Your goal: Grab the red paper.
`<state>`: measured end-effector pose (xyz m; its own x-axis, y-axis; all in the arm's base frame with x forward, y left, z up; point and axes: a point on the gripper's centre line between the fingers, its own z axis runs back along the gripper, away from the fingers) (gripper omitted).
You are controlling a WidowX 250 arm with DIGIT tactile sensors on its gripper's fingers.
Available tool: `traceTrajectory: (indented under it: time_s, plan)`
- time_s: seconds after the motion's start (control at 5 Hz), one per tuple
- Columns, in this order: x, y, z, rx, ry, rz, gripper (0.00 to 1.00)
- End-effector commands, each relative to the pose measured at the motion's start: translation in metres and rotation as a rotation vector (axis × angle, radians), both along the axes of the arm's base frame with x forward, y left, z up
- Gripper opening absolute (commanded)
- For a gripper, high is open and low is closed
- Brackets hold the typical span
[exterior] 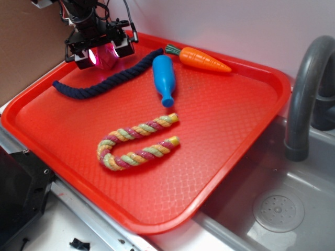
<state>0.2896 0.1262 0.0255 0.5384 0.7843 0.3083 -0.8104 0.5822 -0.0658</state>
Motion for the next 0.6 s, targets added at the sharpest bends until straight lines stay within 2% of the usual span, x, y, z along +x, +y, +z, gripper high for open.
traceTrajectory:
  time_s: [0.0,0.2,0.4]
  plan:
    - [-0.002,0.004,0.03,0.047,-0.042,0.057,0.0]
    - [-0.01,-0.003,0.067,0.04,0.007,0.051,0.0]
    - [-0.024,-0.031,0.116,-0.037,0.045,-0.144,0.0]
